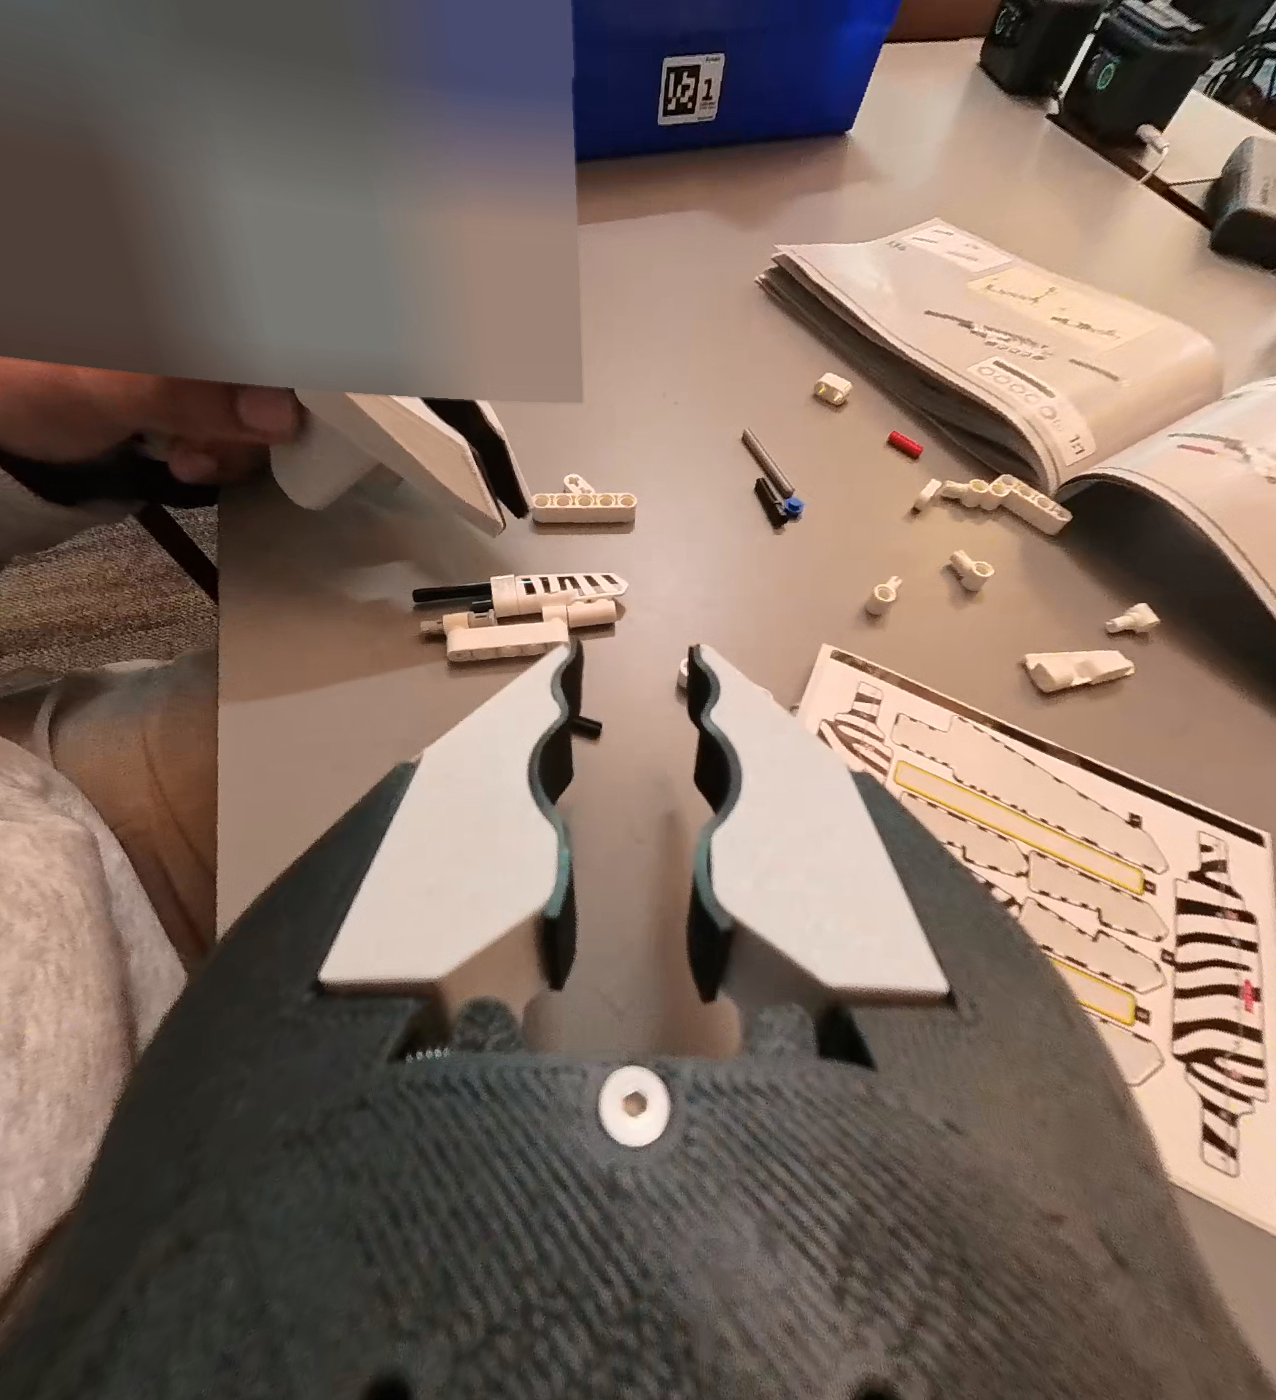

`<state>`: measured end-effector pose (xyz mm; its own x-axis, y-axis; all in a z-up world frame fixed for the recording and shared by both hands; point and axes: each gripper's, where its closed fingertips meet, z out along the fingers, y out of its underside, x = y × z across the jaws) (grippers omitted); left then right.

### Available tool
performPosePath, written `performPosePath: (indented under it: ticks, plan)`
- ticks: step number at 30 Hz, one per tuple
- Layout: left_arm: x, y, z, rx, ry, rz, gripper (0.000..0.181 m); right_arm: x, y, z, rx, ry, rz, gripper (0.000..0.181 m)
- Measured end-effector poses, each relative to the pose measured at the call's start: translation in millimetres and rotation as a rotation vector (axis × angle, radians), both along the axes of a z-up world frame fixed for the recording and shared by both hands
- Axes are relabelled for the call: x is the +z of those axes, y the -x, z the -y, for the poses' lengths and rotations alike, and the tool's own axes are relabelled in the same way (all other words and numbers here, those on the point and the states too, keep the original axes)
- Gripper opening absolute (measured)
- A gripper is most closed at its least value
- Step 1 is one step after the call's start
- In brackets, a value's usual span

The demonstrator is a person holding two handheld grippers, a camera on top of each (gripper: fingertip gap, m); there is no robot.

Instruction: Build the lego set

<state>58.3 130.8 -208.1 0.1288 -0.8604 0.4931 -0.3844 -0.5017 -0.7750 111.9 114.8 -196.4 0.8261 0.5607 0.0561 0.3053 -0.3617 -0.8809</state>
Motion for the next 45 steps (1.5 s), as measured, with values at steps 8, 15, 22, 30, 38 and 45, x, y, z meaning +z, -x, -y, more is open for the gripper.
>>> performPosePath:
  ticks: [8, 15, 22, 30, 38, 45]
  plan:
    - [1.0, 0.2, 0.3, -0.002, 0.002, 0.009, 0.005, 1.4, -1.1, -1.6, -0.009, -0.008, -0.003, 0.025]
    - [1.2, 0.1, 0.6, -0.004, 0.003, 0.010, 0.004, 1.1, -0.7, -2.9, -0.008, -0.006, -0.004, 0.020]
    - [0.7, 0.0, 0.2, -0.003, 0.010, 0.009, 0.002, 2.2, -0.7, -3.0, -0.007, -0.011, -0.009, 0.017]
    - [0.7, 0.0, -0.1, 0.001, 0.004, 0.008, 0.002, 4.6, -0.9, -2.1, -0.007, -0.027, -0.011, 0.013]
    - [1.7, 0.2, -0.1, 0.005, -0.009, 0.013, 0.002, 7.3, -1.4, -1.1, -0.012, -0.051, -0.005, 0.012]
    - [1.8, 0.3, 0.0, 0.005, -0.010, 0.013, 0.002, 8.0, -2.3, -1.0, -0.016, -0.049, -0.014, 0.011]
